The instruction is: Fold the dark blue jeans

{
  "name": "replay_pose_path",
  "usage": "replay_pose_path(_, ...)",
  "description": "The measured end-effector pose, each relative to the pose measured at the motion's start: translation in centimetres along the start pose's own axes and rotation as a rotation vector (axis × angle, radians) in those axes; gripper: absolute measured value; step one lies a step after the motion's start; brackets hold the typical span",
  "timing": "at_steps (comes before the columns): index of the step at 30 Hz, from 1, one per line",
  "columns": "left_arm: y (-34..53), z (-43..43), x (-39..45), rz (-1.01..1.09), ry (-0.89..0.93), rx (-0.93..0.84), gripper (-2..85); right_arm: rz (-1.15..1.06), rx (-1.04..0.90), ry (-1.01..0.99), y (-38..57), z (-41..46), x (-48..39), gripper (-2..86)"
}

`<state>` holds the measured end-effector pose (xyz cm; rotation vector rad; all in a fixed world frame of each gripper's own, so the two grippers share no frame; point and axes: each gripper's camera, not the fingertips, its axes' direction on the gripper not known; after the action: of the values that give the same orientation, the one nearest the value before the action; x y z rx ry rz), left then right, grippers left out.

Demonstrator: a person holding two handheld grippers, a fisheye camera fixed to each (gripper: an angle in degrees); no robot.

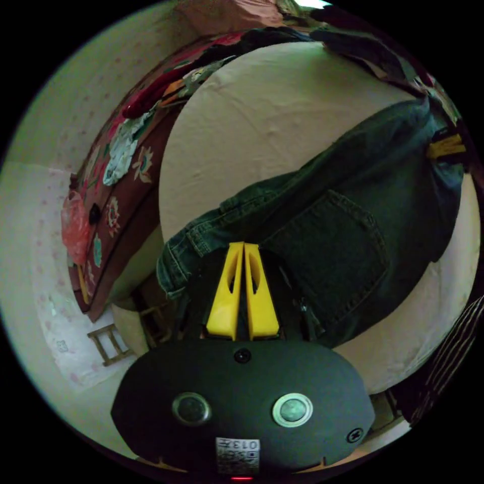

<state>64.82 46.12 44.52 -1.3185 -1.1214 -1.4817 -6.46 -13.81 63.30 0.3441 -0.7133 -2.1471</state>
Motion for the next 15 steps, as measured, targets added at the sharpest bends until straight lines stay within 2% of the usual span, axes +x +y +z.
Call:
replay_pose_path(2, 1.5, -0.8, -1.3, -0.060, 0.051, 0.054, 0.6, 0.032, 0.021, 0.010, 0.6, -1.2, 0.6, 0.3)
replay_pose_path(3, 2.2, -1.4, -1.4, -0.072, 0.054, 0.089, 0.8, 0.026, 0.106, 0.042, 1.6, -2.9, -0.1, 0.5)
replay_pose_path(4, 3.9, -2.7, -1.7, -0.101, 0.056, 0.167, 1.7, -0.022, 0.204, 0.040, 2.7, -4.5, -1.6, 0.9)
replay_pose_path(7, 8.8, -5.6, -0.7, -0.095, 0.124, 0.338, 5.9, -0.149, 0.290, -0.014, 4.1, -5.4, -7.1, 2.4)
replay_pose_path(9, 11.1, -6.2, 1.6, -0.005, 0.106, 0.328, 6.2, -0.191, 0.231, -0.099, 3.8, -3.5, -10.4, 3.2)
replay_pose_path(11, 13.4, -5.6, 5.1, 0.111, 0.020, 0.284, 7.1, -0.216, 0.173, -0.102, 3.0, -0.9, -13.2, 4.5)
replay_pose_path(15, 14.1, -3.4, 8.3, 0.236, 0.035, 0.233, 9.3, -0.052, 0.176, -0.087, 0.0, 2.9, -14.5, 8.2)
